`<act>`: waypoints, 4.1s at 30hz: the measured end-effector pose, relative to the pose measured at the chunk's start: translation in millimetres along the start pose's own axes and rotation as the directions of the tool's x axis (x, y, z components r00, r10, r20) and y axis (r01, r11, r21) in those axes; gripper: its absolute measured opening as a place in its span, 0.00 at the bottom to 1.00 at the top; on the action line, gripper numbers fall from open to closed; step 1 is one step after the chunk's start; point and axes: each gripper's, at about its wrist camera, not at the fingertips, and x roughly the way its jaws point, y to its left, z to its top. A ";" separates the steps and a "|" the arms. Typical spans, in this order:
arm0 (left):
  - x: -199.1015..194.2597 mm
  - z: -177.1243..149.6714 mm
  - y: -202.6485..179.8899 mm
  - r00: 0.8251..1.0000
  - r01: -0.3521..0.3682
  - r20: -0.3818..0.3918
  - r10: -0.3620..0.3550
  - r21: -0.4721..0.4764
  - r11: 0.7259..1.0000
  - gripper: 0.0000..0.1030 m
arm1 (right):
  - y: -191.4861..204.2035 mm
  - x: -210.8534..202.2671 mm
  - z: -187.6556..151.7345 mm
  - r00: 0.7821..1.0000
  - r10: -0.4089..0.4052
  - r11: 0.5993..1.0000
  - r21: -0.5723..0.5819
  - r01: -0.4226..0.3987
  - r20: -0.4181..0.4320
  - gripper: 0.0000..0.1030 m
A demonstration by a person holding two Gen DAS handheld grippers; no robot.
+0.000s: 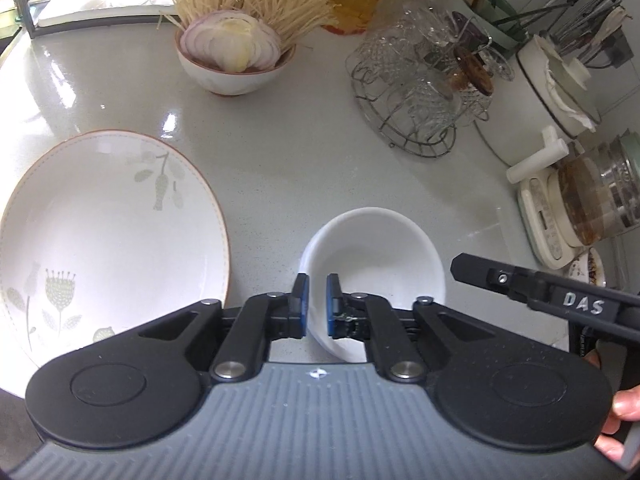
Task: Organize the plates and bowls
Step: 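Lower the white bowl into the blue bowls and open both grippers, then close both grippers on the rim of the nested bowl stack, then carry the nested bowl stack with both grippers over the floral plate stack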
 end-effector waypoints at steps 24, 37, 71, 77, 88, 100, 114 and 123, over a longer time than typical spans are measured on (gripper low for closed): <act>13.9 -7.9 8.6 1.000 -0.006 -0.009 0.005 -0.080 0.997 0.26 | -30.3 39.5 -14.9 0.999 -0.014 1.000 0.028 0.016 -0.040 0.18; 34.5 -11.0 4.7 0.999 -0.018 -0.034 0.015 -0.108 0.994 0.45 | -47.9 51.7 -17.3 0.993 0.065 0.991 0.120 -0.053 -0.096 0.41; 52.3 -21.7 6.3 0.999 -0.024 -0.029 0.021 -0.128 0.992 0.20 | -55.3 69.0 -13.6 0.983 0.158 0.981 0.127 -0.146 -0.096 0.26; 52.3 -22.8 3.1 0.999 -0.023 -0.033 0.019 -0.117 0.993 0.19 | -53.6 66.6 -15.3 0.984 0.148 0.984 0.114 -0.136 -0.102 0.26; 36.5 -24.0 -6.9 1.000 -0.018 -0.008 0.017 -0.099 0.995 0.18 | -50.7 51.5 -17.2 0.985 0.145 0.985 0.112 -0.135 -0.092 0.26; 2.6 -25.8 -20.7 0.998 0.008 0.061 -0.001 -0.112 0.994 0.17 | -39.1 19.3 -7.3 0.987 0.144 0.988 0.069 -0.139 -0.065 0.26; -40.7 -2.3 -5.7 0.990 0.053 0.136 -0.043 -0.067 0.996 0.16 | 0.8 -1.9 10.3 0.988 0.143 0.988 0.056 -0.146 0.057 0.26; -73.0 11.6 18.2 0.977 0.063 0.208 -0.050 -0.059 0.996 0.16 | 38.0 -3.1 21.6 0.983 0.163 0.986 0.017 -0.165 0.078 0.26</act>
